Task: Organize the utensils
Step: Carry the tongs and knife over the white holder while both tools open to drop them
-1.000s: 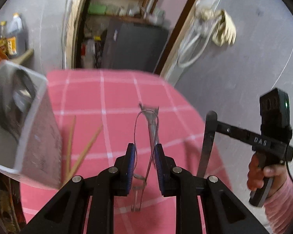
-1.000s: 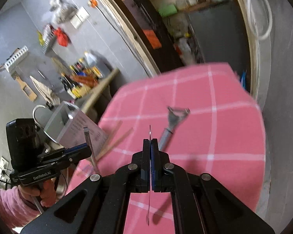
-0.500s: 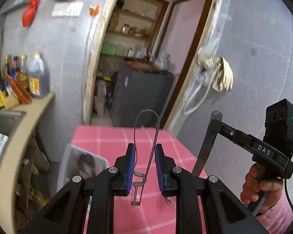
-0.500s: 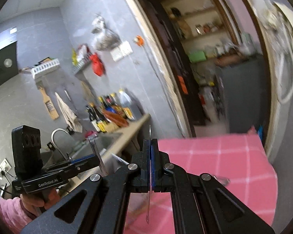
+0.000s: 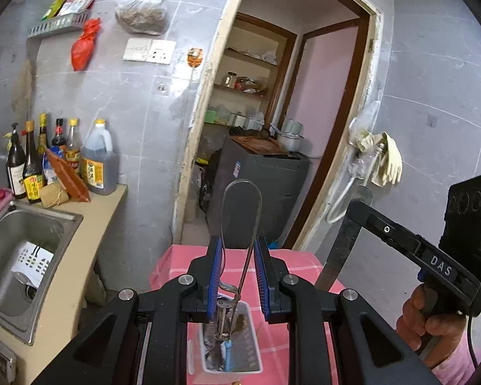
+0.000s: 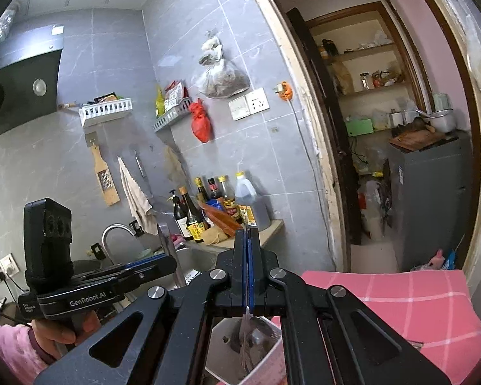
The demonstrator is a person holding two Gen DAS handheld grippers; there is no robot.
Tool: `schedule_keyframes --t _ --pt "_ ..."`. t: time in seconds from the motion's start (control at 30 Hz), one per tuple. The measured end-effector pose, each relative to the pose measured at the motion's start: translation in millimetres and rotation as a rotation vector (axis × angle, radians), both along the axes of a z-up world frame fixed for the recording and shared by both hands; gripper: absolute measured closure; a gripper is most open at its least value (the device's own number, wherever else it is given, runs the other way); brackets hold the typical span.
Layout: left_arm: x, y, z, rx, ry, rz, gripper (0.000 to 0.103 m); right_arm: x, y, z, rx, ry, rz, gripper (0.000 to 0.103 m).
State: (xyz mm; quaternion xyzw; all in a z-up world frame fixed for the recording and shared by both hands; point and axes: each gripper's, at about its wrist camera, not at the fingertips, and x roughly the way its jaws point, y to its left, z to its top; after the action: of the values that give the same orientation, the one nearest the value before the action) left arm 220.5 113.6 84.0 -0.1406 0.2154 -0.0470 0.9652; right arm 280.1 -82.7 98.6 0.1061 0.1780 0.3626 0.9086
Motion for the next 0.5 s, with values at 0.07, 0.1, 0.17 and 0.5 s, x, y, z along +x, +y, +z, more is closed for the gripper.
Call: schedule_keyframes --t 0.07,0.1,0.17,0.5 --pt "1 3 -10 -0.020 -0.004 -0.003 0.084 -1 6 -9 -0.007 -0.005 0.005 0.101" --pt "0 4 -16 -0.029 -0.006 -0.007 0.084 0 9 -15 -0.012 -0.006 0.005 0.101" --pt "2 4 -28 -0.046 -0.011 -0.018 0.084 0 13 -27 -0.021 -0.008 0.008 0.101" --pt "11 0 -77 -0.052 0.010 -0.030 0.084 4 16 -83 0.000 0.022 0.012 0.101"
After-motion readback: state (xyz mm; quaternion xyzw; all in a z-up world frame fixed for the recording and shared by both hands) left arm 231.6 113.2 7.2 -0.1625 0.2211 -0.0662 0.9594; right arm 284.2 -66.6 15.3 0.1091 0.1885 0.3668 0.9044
